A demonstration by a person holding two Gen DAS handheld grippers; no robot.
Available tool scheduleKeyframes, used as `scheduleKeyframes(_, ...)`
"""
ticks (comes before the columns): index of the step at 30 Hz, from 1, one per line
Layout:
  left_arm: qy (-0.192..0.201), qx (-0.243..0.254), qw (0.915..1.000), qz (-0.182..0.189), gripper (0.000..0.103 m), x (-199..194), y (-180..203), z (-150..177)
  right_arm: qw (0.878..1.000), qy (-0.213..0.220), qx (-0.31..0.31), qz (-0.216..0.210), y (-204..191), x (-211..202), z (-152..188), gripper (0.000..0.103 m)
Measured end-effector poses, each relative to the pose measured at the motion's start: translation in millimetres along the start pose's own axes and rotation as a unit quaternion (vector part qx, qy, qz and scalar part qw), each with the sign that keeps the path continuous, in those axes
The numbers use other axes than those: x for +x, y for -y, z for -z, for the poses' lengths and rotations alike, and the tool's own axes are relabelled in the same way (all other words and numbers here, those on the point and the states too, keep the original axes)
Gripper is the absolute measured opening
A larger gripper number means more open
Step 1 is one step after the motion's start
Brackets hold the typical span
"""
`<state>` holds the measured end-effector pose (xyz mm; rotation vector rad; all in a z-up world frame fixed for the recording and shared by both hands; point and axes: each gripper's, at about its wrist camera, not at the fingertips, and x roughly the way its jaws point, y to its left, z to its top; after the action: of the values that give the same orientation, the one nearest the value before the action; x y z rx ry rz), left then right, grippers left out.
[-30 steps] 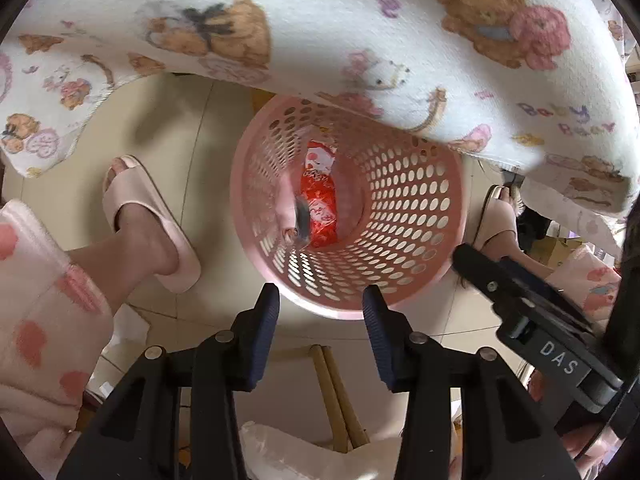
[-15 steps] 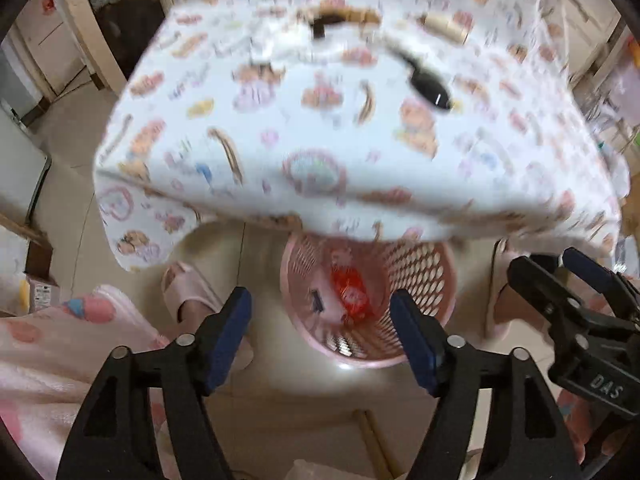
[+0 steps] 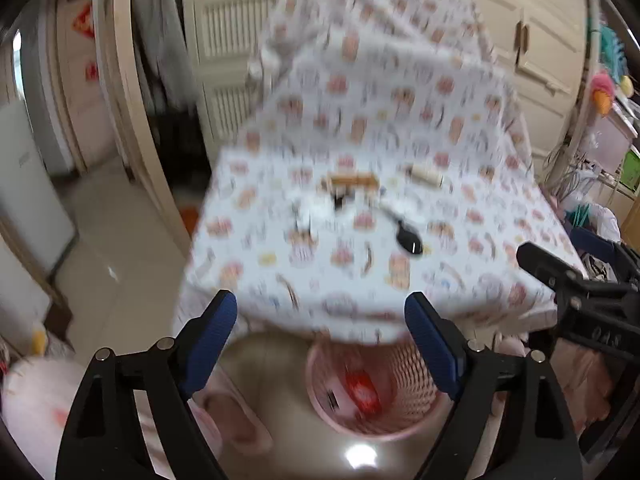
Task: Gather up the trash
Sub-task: 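Raise the left gripper back over the table toward the tissues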
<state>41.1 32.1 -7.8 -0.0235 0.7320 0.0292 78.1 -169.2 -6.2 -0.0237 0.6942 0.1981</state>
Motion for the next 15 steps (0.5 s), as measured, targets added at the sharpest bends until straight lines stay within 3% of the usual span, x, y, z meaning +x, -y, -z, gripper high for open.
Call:
scheduleKeyframes(2,0.026,0.007,0.9996,0.010,0.095,-8,-1,-11,1.000,0.015,0.018,-0.002,6,-6,-5,0.103)
scheduleKeyframes(4,0.028,0.016,0.9994,0.009,0.102,-7,-1,-23,0.999,0.011,0.044,-0.019,12,-5,-7,0.103)
scheduleKeyframes(9,-0.029,0.044,0.9984,0.019,0.102,21,-1,-52,1.000,-0.005,0.020,-0.018,5,5,-5,0.103)
scheduleKeyframes(15,-0.079,0.011,0.9952,0.058,0.102,66,-16,-74,0.999,-0.003,0.034,-0.029,11,16,-10,0.099)
